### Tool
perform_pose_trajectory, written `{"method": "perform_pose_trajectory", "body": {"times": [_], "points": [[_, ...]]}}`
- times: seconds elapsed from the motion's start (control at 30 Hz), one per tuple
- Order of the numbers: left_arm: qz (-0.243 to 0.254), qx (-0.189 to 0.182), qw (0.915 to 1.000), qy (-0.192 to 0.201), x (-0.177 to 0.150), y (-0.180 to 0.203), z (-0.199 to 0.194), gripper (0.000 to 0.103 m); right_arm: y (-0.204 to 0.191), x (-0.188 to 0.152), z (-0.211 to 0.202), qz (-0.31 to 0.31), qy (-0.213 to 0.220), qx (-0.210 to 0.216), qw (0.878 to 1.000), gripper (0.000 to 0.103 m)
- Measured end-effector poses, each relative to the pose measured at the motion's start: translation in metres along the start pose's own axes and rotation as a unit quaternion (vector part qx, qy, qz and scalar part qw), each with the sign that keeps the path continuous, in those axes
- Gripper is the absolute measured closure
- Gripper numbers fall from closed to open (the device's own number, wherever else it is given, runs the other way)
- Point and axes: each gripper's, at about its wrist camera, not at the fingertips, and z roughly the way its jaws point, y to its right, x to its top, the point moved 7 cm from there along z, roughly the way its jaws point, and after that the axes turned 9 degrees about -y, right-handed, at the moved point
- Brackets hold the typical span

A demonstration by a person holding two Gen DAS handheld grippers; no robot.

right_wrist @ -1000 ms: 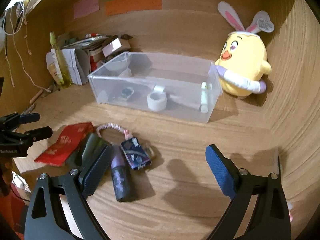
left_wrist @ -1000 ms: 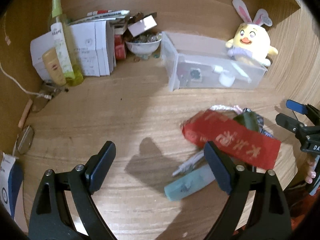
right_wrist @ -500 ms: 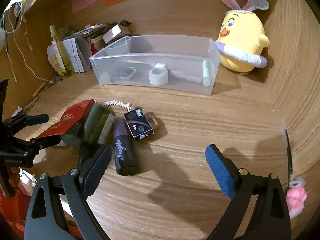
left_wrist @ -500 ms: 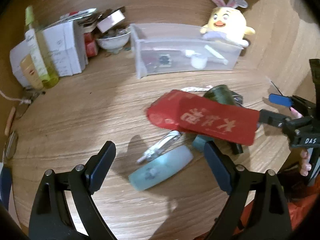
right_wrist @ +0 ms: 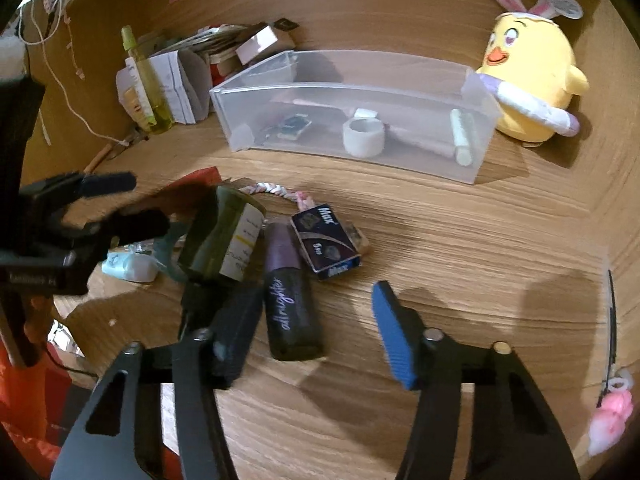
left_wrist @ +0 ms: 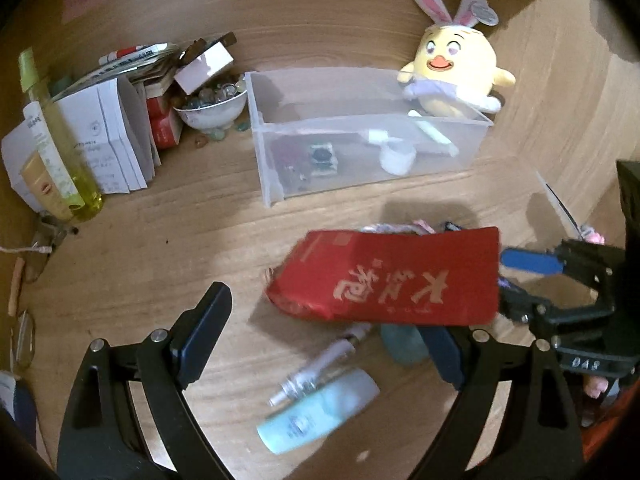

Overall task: Organize objects
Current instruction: 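Grasp the red envelope with the left tool while the right tool grasps the purple spray bottle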

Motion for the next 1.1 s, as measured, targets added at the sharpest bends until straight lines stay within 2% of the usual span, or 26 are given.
{"method": "perform_pose_trajectory", "body": {"times": [0.2, 0.33, 0.4, 0.47, 0.6, 0.83, 1.1], "points": [[-0.020, -0.017, 0.9991, -0.032, 0.009, -0.014, 0.020, 0.013, -0.007, 0.004, 0.005, -0.011, -0.007, 0.008, 1.000, 0.066], [-0.041, -0.024, 0.9982, -0.037, 0.011, -0.025, 0.029, 0.013, -0.007, 0.007, 0.010, -0.012, -0.012, 0.010, 1.000, 0.067], [-0.042, -0.025, 0.9982, -0.036, 0.012, -0.025, 0.031, 0.023, -0.007, 0.008, 0.012, -0.012, -0.014, 0.011, 1.000, 0.067], [-0.041, -0.028, 0.9980, -0.038, 0.012, -0.025, 0.034, 0.038, -0.008, 0.009, 0.014, -0.013, -0.017, 0.017, 1.000, 0.069], [-0.046, -0.030, 0.9978, -0.036, 0.011, -0.027, 0.038, 0.052, -0.010, 0.010, 0.016, -0.014, -0.019, 0.023, 0.999, 0.075], [-0.050, -0.025, 0.9982, -0.020, 0.011, -0.032, 0.035, 0.074, -0.011, 0.006, 0.013, -0.020, -0.013, 0.021, 0.999, 0.078], [-0.057, -0.009, 0.9983, 0.000, 0.013, -0.036, 0.023, 0.077, -0.006, 0.011, -0.008, -0.016, 0.012, 0.026, 0.999, 0.080]]}}
